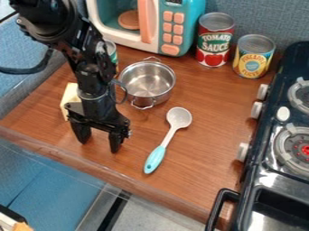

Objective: Put the yellow cheese to the right side of the light blue Ladle

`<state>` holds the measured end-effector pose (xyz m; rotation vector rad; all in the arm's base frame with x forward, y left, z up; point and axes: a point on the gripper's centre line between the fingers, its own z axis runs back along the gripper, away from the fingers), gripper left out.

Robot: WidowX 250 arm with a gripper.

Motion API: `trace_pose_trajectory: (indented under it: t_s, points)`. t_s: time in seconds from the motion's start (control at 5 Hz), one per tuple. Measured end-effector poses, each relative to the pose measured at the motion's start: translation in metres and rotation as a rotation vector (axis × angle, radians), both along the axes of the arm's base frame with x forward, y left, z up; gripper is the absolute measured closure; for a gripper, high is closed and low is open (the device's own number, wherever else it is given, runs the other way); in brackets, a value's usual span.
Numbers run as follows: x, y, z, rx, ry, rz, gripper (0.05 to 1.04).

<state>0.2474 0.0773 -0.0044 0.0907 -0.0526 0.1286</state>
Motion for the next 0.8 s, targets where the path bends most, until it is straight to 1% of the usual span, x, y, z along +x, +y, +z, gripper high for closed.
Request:
trace_pose_trajectory:
  t_s: [0.2, 0.4, 0.6, 0.8]
  points:
    - [0.0, -0.001, -0.001, -0.012, 0.01, 0.003, 0.083]
    - [0.004, 0.008, 0.012, -0.102, 0.049, -0.006, 0.083]
    - [0.015, 0.017, 0.039, -0.136, 0.012, 0.004, 0.083]
    - [0.019, 0.031, 0.056, -0.155, 0.003, 0.004, 0.083]
